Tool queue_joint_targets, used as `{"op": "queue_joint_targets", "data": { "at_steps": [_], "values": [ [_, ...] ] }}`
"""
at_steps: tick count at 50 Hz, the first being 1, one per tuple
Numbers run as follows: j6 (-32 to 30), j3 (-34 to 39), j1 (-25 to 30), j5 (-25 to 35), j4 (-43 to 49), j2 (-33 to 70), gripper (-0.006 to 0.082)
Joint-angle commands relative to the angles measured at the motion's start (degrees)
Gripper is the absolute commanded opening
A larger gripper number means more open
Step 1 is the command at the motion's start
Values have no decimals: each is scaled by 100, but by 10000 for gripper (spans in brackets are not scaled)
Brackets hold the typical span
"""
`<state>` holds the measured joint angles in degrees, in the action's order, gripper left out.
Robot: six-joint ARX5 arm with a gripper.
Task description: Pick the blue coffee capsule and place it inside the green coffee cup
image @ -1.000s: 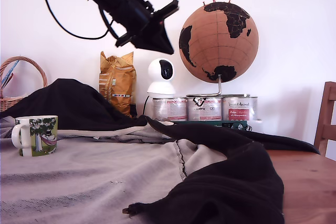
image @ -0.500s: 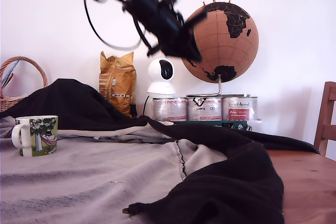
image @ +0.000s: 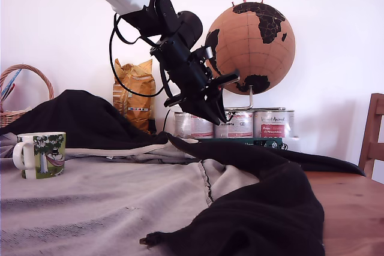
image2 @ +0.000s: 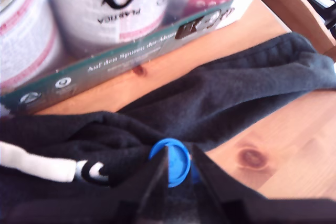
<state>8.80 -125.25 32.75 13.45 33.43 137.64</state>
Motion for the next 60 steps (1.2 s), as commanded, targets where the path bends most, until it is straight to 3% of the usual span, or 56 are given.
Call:
{"op": "queue_joint_targets", "data": {
  "at_steps": [1,43,60],
  "values": [
    [-35,-83,52,48,-22,44,420],
    [39,-83,31,173,-76,723,434],
    [-28,-83,24,-184,31,743,427]
  ]
}}
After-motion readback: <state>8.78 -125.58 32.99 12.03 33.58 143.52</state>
